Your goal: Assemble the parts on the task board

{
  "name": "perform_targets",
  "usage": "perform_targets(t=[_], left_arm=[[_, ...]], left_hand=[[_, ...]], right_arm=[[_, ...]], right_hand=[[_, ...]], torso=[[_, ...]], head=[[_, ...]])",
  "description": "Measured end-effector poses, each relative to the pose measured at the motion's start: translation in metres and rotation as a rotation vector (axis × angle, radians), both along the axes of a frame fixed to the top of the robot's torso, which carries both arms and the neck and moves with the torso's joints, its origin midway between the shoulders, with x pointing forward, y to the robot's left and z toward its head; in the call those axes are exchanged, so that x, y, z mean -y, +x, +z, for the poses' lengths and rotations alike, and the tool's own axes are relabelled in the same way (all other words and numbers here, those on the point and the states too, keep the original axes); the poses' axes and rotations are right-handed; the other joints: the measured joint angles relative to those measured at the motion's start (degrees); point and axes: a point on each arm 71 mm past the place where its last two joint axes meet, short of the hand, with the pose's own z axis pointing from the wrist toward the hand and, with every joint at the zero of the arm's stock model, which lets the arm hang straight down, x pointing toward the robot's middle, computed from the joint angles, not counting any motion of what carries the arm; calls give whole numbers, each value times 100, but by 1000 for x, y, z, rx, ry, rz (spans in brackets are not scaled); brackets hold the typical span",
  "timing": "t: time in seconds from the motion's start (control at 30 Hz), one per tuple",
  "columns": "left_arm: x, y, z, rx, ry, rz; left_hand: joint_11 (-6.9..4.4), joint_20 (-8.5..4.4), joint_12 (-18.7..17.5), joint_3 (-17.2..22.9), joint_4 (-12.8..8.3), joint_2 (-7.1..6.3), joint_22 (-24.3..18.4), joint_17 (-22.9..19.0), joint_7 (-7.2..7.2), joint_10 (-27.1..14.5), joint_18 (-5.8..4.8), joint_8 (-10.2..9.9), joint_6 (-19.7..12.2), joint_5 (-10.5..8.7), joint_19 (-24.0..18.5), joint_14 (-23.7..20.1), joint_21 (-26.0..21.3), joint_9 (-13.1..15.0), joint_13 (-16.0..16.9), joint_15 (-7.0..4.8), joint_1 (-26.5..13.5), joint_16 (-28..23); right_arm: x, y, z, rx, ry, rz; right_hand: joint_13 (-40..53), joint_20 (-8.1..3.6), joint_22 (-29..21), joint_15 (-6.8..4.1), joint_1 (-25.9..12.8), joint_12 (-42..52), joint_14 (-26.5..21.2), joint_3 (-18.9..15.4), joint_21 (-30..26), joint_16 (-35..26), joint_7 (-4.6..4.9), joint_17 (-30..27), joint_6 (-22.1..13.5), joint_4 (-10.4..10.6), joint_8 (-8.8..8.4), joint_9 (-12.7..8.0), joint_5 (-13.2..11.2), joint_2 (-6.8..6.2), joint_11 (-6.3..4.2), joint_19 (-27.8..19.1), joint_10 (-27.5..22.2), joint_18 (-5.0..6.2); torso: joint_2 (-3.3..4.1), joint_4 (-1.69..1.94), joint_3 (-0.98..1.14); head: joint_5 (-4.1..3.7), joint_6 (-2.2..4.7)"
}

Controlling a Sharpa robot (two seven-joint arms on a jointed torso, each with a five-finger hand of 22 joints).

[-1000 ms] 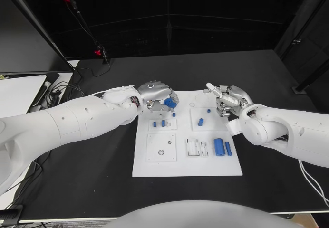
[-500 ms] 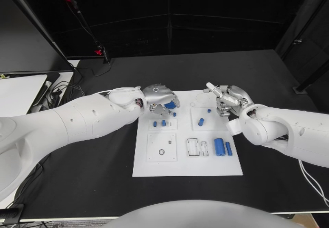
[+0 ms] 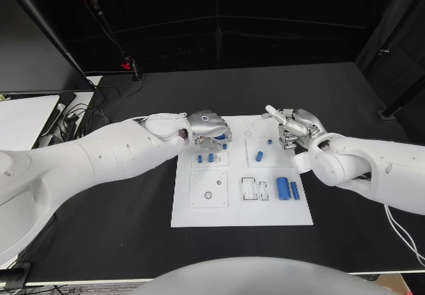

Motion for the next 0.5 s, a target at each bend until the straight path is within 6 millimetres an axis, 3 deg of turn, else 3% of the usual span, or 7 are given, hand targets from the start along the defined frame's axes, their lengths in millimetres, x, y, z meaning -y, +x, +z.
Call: perform_targets(t=[0.5], left_arm=[[5,0,-5,13,51,-7]], left_hand=[[-31,-20,-4,105,37,23,-1,0,19,93,0,-31,103,0,20,-1,0,-40,0,0,23,0]], right_arm=[[-1,0,0,-1,0,1]], right_hand=[[0,0,0,0,0,0,0,0,0,0,0,2,0,0,0,0,0,0,0,0,0,0]], torso=[[1,0,1]], head=[[5,-31]])
